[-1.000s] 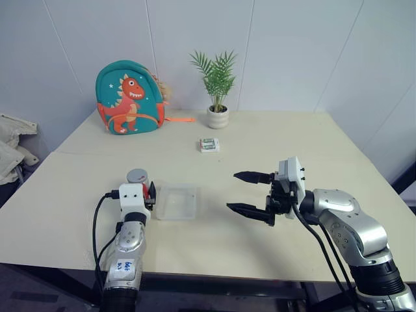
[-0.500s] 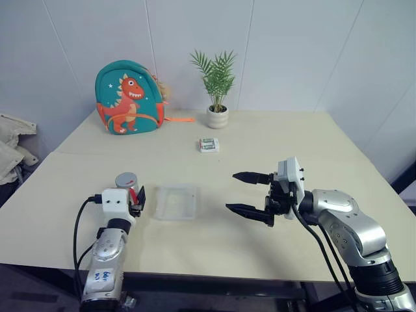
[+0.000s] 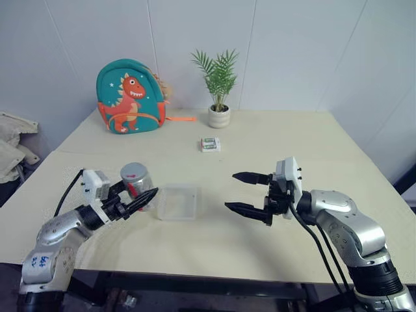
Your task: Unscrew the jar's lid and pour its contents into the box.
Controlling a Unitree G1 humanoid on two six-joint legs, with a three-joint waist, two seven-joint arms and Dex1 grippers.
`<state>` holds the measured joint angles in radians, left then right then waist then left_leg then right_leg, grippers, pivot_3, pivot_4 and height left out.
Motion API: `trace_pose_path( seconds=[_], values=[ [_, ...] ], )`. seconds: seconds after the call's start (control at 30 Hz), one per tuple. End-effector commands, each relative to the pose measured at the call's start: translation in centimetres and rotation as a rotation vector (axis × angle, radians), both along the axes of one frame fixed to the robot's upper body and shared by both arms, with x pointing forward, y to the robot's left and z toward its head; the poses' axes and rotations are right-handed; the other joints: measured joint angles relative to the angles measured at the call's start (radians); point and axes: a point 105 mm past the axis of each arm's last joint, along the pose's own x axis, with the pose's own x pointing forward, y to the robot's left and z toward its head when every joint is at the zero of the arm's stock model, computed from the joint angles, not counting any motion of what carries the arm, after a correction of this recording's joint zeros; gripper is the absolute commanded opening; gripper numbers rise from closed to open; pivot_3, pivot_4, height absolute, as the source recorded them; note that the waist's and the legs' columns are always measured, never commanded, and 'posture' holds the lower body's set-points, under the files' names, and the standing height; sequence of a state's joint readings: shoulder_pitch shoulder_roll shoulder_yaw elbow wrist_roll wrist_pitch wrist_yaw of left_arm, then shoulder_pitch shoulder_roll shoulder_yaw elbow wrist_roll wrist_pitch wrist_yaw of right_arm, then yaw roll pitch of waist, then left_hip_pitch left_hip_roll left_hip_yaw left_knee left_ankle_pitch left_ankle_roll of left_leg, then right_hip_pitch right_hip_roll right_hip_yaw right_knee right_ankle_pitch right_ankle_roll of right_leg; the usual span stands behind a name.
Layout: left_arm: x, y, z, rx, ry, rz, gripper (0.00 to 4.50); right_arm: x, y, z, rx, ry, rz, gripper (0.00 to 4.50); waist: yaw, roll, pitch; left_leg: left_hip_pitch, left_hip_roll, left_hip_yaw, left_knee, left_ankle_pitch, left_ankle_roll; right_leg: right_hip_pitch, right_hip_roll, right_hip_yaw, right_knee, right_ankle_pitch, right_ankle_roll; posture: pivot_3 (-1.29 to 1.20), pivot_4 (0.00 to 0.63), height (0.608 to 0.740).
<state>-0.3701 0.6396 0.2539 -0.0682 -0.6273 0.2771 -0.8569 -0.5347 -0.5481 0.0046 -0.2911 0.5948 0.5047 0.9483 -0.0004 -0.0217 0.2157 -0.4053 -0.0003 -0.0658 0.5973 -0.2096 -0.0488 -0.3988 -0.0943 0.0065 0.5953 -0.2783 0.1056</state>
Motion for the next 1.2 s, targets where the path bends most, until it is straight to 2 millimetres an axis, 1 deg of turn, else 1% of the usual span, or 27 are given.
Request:
trace_pose_path(
  seconds=[0.03, 0.1, 0.13, 0.17, 0.3, 0.4, 0.5, 0.63, 0.83, 1.0, 1.2],
  values=[
    [0.2, -0.9, 1.2, 0.012, -0.035, -0.078, 2.92, -1.1, 0.5, 1.9, 0.04, -0.05, 0.02, 4.5, -0.001, 0.0, 0.0, 0.0, 0.0, 0.0, 0.0, 0.0, 0.0, 0.0, 0.0, 0.0, 0.0, 0.001, 0.001, 0.0, 0.15, 0.74],
    [0.6, -1.7, 1.3, 0.024, -0.033, -0.112, 2.92, -1.4, 0.7, 2.3, 0.053, -0.051, 0.017, 4.5, -0.006, 0.0, 0.0, 0.0, 0.0, 0.0, 0.0, 0.0, 0.0, 0.0, 0.0, 0.0, 0.0, 0.003, 0.005, 0.0, 0.15, 0.74],
    [0.7, -2.2, 1.3, 0.029, -0.025, -0.14, 2.92, -1.5, 0.8, 2.5, 0.059, -0.051, 0.015, 4.5, -0.006, 0.0, 0.0, 0.0, 0.0, 0.0, -0.001, 0.0, 0.0, 0.0, 0.0, 0.0, 0.0, 0.007, 0.012, 0.0, 0.15, 0.74],
    [0.7, -2.6, 1.2, 0.025, -0.012, -0.169, 2.92, -1.7, 0.9, 2.7, 0.064, -0.05, 0.013, 4.5, -0.006, 0.0, 0.0, 0.0, 0.0, 0.0, -0.001, 0.0, 0.0, 0.0, 0.001, 0.0, 0.0, 0.007, 0.014, 0.0, 0.15, 0.74],
    [1.1, -3.6, 0.8, 0.032, 0.005, -0.211, 2.92, -2.0, 1.6, 3.6, 0.099, -0.049, 0.001, 4.5, -0.005, 0.0, 0.0, 0.0, 0.001, 0.0, -0.002, 0.0, 0.0, -0.002, 0.001, 0.0, 0.002, 0.007, 0.014, 0.0, 0.15, 0.74],
    [1.6, -4.4, 0.5, 0.061, 0.004, -0.229, 2.92, -2.0, 2.9, 4.3, 0.118, -0.035, -0.02, 4.5, -0.005, 0.0, 0.0, -0.001, 0.001, 0.0, -0.002, 0.0, 0.0, -0.004, 0.001, 0.0, 0.003, 0.007, 0.014, 0.0, 0.15, 0.74],
    [2.0, -4.9, 0.5, 0.073, 0.006, -0.239, 2.92, -1.9, 3.9, 4.4, 0.115, -0.014, -0.032, 4.5, -0.004, 0.0, 0.0, -0.001, 0.001, 0.0, -0.002, 0.0, -0.001, -0.005, 0.001, 0.0, 0.005, 0.007, 0.014, 0.0, 0.15, 0.74],
    [2.2, -5.9, 0.2, 0.101, 0.012, -0.27, 2.92, -0.9, 5.6, 4.3, 0.102, 0.018, -0.066, 4.5, -0.006, 0.0, 0.0, -0.001, 0.001, 0.0, -0.002, 0.0, -0.001, -0.006, 0.001, 0.001, 0.006, 0.007, 0.013, 0.0, 0.15, 0.74],
    [2.4, -6.6, -0.1, 0.11, 0.008, -0.28, 2.92, 0.6, 7.7, 4.6, 0.106, 0.047, -0.115, 4.5, -0.006, 0.0, 0.0, -0.003, 0.001, 0.001, -0.002, 0.001, -0.002, -0.012, 0.001, 0.002, 0.012, 0.007, 0.013, 0.0, 0.15, 0.74],
    [2.6, -7.2, -0.3, 0.109, 0.006, -0.286, 2.92, 1.6, 8.8, 4.6, 0.091, 0.056, -0.154, 4.5, -0.007, 0.0, 0.0, -0.003, 0.001, 0.001, -0.002, 0.002, -0.002, -0.012, 0.001, 0.002, 0.013, 0.007, 0.013, 0.0, 0.15, 0.74],
    [2.7, -7.6, 0.0, 0.094, -0.001, -0.294, 2.92, 2.4, 9.4, 4.4, 0.061, 0.064, -0.182, 4.5, -0.008, 0.0, 0.0, -0.003, 0.0, 0.001, -0.002, 0.002, -0.002, -0.013, 0.001, 0.002, 0.014, 0.007, 0.013, 0.0, 0.15, 0.74]
  ],
)
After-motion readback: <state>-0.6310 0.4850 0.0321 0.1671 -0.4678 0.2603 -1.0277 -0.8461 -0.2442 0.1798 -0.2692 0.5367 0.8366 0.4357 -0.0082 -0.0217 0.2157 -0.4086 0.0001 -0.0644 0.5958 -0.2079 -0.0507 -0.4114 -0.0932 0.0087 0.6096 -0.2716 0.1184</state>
